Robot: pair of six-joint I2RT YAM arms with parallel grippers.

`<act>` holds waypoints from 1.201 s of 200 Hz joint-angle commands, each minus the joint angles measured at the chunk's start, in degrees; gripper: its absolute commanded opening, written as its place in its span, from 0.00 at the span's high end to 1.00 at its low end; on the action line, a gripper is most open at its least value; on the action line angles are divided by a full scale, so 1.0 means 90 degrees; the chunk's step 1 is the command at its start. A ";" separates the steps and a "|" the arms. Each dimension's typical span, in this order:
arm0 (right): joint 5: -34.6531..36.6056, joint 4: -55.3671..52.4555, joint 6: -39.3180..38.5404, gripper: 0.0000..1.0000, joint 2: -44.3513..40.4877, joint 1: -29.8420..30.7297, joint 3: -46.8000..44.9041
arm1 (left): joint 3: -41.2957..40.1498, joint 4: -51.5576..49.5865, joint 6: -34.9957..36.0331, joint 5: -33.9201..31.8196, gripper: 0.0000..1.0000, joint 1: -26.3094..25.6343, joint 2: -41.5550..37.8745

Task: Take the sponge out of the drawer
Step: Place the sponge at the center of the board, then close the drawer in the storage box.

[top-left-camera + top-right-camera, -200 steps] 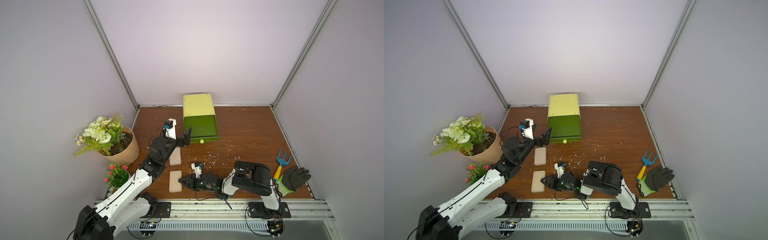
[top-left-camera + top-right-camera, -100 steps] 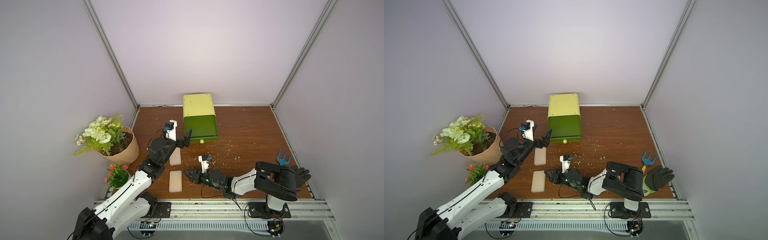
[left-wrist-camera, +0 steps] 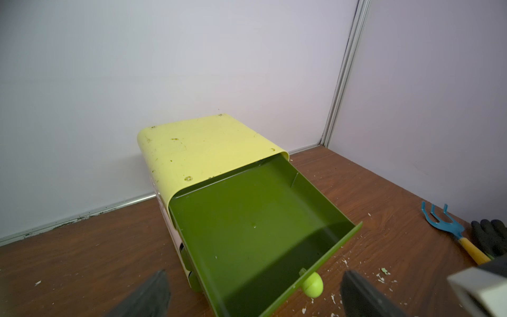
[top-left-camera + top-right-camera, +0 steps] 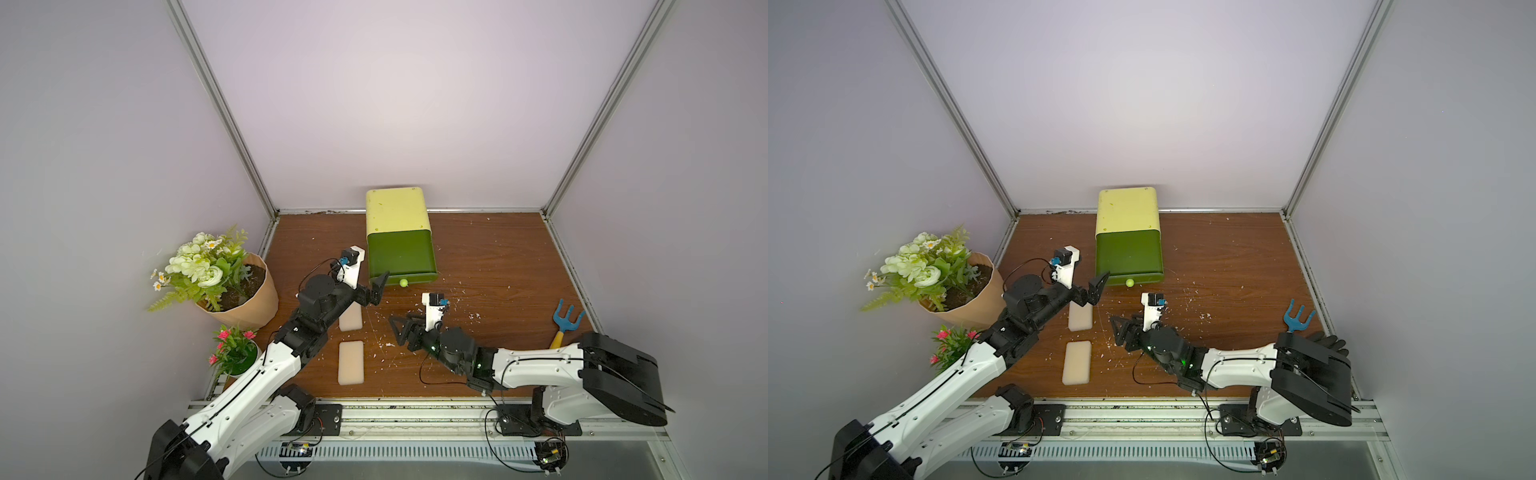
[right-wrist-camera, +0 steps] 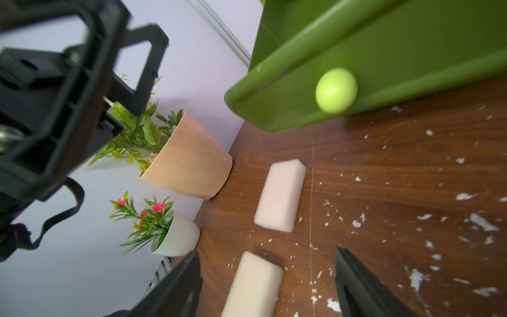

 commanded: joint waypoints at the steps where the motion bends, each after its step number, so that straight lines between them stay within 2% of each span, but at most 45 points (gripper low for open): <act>1: 0.0440 -0.0544 -0.0535 0.18 -0.0400 -0.0198 -0.0163 | 0.0279 -0.0449 0.0126 0.0089 0.00 0.0027 0.0091; 50: 0.0272 -0.1083 -0.0898 0.18 -0.1085 -0.0878 -0.0419 | 0.0398 -0.1128 0.0092 0.0194 0.00 0.0401 0.0227; 88: -0.0305 -0.1586 -0.1248 0.18 -0.1249 -0.1611 -0.0333 | 0.0416 -0.1263 0.0096 0.0139 0.00 0.0411 0.0485; 129: -0.0844 -0.1743 -0.1432 0.17 -0.1155 -0.2214 -0.0139 | 0.0617 -0.1598 0.0172 -0.0040 0.00 0.0413 0.0914; 183: -0.1352 -0.1635 -0.1550 0.17 -0.0799 -0.2656 0.0180 | 0.0670 -0.1646 0.0182 -0.0195 0.00 0.0417 0.1122; 240: -0.1751 -0.1505 -0.1642 0.17 -0.0387 -0.2989 0.0695 | 0.0646 -0.1364 0.0113 -0.0736 0.00 0.0492 0.1349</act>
